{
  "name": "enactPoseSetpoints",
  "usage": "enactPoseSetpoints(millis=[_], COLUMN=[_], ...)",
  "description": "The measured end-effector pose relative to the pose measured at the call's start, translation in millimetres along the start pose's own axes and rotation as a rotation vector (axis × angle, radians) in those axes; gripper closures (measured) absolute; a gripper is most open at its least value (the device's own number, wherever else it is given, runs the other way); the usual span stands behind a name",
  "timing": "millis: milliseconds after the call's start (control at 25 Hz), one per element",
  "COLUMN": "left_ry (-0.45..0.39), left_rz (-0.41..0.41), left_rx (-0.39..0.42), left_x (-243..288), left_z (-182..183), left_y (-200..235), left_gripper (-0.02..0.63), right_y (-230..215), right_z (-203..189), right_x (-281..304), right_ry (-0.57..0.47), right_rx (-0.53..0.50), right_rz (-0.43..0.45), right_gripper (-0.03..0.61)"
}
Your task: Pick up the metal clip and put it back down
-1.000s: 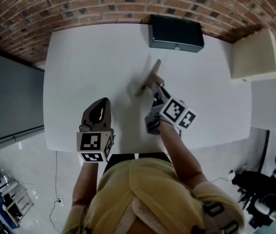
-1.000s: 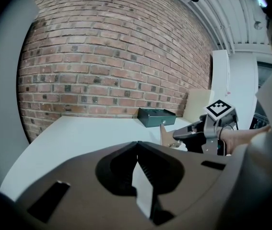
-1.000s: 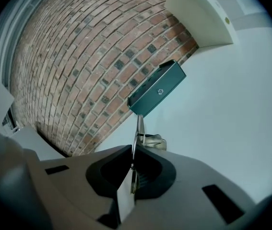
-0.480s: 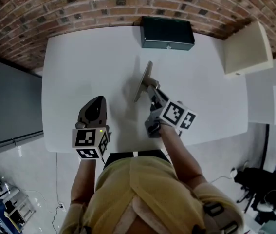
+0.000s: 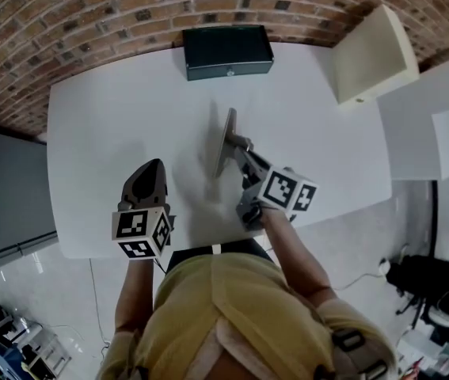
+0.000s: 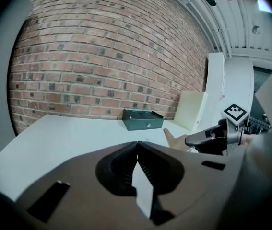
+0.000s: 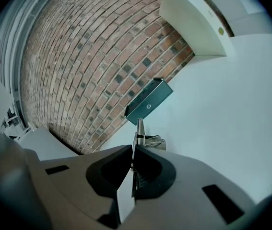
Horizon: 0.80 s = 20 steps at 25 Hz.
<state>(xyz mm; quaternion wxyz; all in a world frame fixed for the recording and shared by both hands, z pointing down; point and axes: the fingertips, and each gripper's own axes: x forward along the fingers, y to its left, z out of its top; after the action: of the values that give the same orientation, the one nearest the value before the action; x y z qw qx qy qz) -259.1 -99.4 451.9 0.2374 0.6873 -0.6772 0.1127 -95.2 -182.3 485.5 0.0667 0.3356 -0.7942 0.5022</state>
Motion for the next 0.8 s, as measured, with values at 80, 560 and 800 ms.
enactPoseSetpoints(millis=[80, 560, 800], left_ry=[0.007, 0.046, 0.069], left_rz=[-0.025, -0.116, -0.155], left_rx=[0.007, 0.045, 0.057], left_x=[10.5, 57.3, 77.1], left_z=[1.4, -2.8, -7.9], left_y=[-20.5, -107.9, -142.7], left_gripper=[0.611, 0.611, 0.611], right_y=[-15.1, -92.4, -123.7], right_z=[7.5, 37.1, 48.1], right_x=[-14.8, -72.7, -95.4], right_ry=[-0.005, -0.041, -0.056], right_rx=[0.011, 0.082, 0.114], right_rz=[-0.018, -0.066, -0.099], right_gripper=[0.565, 0.565, 0.565])
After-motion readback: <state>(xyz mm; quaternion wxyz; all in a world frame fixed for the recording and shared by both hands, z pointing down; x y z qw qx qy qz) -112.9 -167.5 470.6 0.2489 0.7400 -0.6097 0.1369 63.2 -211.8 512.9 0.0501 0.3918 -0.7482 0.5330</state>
